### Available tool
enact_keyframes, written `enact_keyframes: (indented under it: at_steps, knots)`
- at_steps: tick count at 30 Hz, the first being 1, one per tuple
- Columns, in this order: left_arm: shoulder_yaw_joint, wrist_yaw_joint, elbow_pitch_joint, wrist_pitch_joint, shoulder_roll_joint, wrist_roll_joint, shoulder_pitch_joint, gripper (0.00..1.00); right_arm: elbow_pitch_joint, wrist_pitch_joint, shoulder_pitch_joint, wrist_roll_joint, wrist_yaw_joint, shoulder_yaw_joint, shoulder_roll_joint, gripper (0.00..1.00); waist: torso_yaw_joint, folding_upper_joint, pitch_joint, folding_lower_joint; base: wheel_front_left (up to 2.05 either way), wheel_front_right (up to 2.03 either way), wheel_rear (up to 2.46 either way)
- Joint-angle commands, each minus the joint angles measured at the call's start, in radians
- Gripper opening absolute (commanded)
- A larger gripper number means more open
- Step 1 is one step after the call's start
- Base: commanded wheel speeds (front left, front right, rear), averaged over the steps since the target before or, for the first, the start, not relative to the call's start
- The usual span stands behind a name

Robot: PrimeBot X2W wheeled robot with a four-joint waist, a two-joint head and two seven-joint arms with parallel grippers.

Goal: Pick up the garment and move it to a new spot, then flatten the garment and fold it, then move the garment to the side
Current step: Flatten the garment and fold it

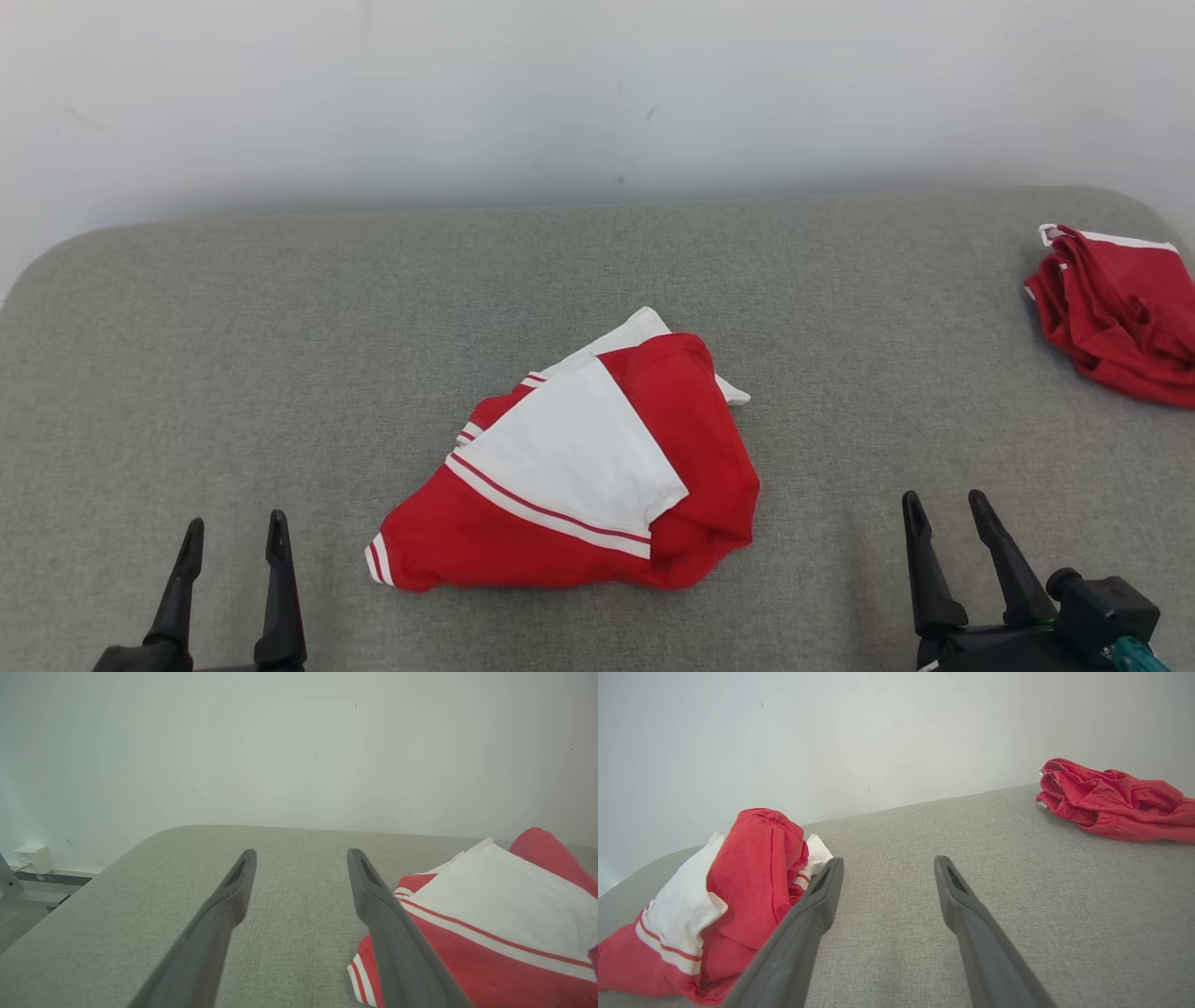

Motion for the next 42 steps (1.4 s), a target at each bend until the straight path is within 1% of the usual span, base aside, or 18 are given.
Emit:
enact_keyframes:
  at_steps: [1,10,14,19,26,31,35,36,37,38,42]
  knots:
    - [0.006,-0.006,-0.002,-0.003,-0.006,0.007,0.013,1.0,-0.002,-0.001,0.009,0.003,-0.003,0.003,-0.006,1.0,0.005,0.0,-0.003,0.0,0.0,0.0,0.0]
    - [0.032,-0.031,0.011,-0.003,-0.037,0.033,0.018,1.0,0.006,-0.001,-0.002,0.009,-0.003,0.033,-0.021,1.0,0.03,0.0,-0.011,0.0,0.0,0.0,0.0]
    - [0.033,-0.041,0.012,-0.003,-0.046,0.044,0.0,1.0,0.015,0.022,-0.06,0.013,-0.003,0.087,-0.051,1.0,0.046,0.0,-0.004,0.0,0.0,0.0,0.0]
    - [0.024,-0.051,0.02,-0.003,-0.056,0.053,-0.015,1.0,0.052,0.064,-0.188,0.023,-0.003,0.162,-0.09,1.0,0.083,0.0,0.008,0.0,0.0,0.0,0.0]
    - [-0.003,-0.064,0.044,-0.003,-0.072,0.054,-0.042,1.0,0.201,0.105,-0.372,0.073,-0.003,0.253,-0.126,1.0,0.164,0.0,0.032,0.0,0.0,0.0,0.0]
    - [-0.021,-0.067,0.058,-0.003,-0.078,0.048,-0.057,1.0,0.342,0.137,-0.47,0.127,-0.003,0.309,-0.144,1.0,0.224,0.0,0.046,0.0,0.0,0.0,0.0]
    - [-0.034,-0.071,0.065,-0.003,-0.081,0.043,-0.068,1.0,0.459,0.169,-0.533,0.171,-0.003,0.342,-0.146,1.0,0.26,0.0,0.056,0.0,0.0,0.0,0.0]
    - [-0.036,-0.072,0.065,-0.003,-0.081,0.042,-0.069,1.0,0.481,0.172,-0.545,0.188,-0.003,0.352,-0.141,0.82,0.266,0.0,0.058,0.0,0.0,0.0,0.0]
    - [-0.04,-0.072,0.066,-0.003,-0.082,0.042,-0.07,1.0,0.497,0.17,-0.558,0.207,-0.003,0.356,-0.136,0.31,0.272,0.0,0.059,0.0,0.0,0.0,0.0]
    - [-0.039,-0.072,0.066,-0.003,-0.082,0.041,-0.068,1.0,0.516,0.175,-0.568,0.22,-0.003,0.366,-0.136,0.0,0.274,0.0,0.059,0.0,0.0,0.0,0.0]
    - [-0.035,-0.073,0.068,-0.003,-0.083,0.039,-0.062,1.0,0.558,0.155,-0.593,0.243,-0.003,0.388,-0.146,0.0,0.272,0.0,0.058,0.0,0.0,0.0,0.0]
